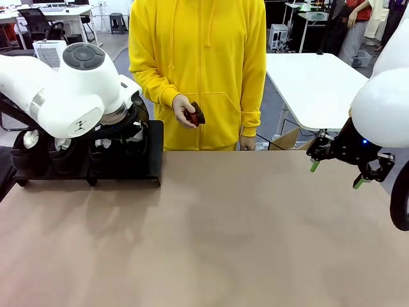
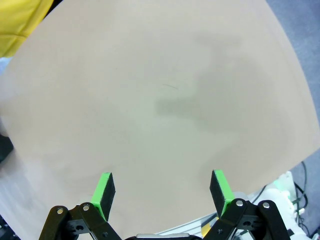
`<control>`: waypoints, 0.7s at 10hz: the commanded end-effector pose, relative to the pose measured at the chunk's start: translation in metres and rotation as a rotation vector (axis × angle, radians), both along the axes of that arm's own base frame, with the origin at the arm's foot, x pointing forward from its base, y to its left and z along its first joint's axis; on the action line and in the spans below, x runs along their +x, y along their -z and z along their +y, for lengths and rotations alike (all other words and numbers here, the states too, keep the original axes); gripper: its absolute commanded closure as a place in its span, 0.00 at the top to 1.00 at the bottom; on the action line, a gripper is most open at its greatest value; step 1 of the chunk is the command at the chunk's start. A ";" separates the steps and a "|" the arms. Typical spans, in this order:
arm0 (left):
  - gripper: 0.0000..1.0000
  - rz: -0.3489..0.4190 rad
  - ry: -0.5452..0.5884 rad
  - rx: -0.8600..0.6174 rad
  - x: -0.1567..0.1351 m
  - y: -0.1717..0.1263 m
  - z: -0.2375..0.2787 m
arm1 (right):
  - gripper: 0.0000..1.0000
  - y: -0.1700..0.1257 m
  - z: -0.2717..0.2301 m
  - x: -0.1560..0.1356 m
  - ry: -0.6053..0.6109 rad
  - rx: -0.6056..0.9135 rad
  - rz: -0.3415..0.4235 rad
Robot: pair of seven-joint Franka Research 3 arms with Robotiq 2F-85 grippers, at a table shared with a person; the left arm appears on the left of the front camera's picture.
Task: Organize the shoes by placing them on the stand.
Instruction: Place the Shoe from the middle of the table onto the Shoes Stand.
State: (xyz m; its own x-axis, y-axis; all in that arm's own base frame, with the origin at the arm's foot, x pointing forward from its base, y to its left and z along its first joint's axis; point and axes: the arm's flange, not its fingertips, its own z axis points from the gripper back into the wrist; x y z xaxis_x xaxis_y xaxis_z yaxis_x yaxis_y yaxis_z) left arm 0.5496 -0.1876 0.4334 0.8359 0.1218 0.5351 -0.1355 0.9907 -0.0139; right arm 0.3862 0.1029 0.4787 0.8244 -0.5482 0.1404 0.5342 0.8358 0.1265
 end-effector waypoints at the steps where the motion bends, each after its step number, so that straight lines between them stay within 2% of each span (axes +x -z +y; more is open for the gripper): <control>1: 0.00 -0.030 -0.003 -0.008 0.003 -0.005 -0.006 | 1.00 -0.001 -0.002 0.000 -0.019 0.020 0.001; 4: 0.00 0.002 -0.015 -0.015 0.003 0.000 -0.009 | 1.00 -0.001 -0.002 0.000 -0.019 0.020 0.001; 5: 0.11 0.004 -0.023 -0.011 0.004 -0.001 -0.009 | 1.00 -0.001 -0.002 0.000 -0.019 0.020 0.001; 7: 0.49 -0.009 -0.029 0.005 0.004 -0.006 -0.008 | 1.00 -0.001 -0.002 0.000 -0.019 0.020 0.001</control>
State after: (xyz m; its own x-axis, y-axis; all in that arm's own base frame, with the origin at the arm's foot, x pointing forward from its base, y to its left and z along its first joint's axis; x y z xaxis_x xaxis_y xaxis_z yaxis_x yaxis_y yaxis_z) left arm 0.5517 -0.1911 0.4343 0.8371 0.1244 0.5327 -0.1376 0.9904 -0.0151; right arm 0.3862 0.1029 0.4786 0.8245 -0.5482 0.1404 0.5342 0.8358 0.1265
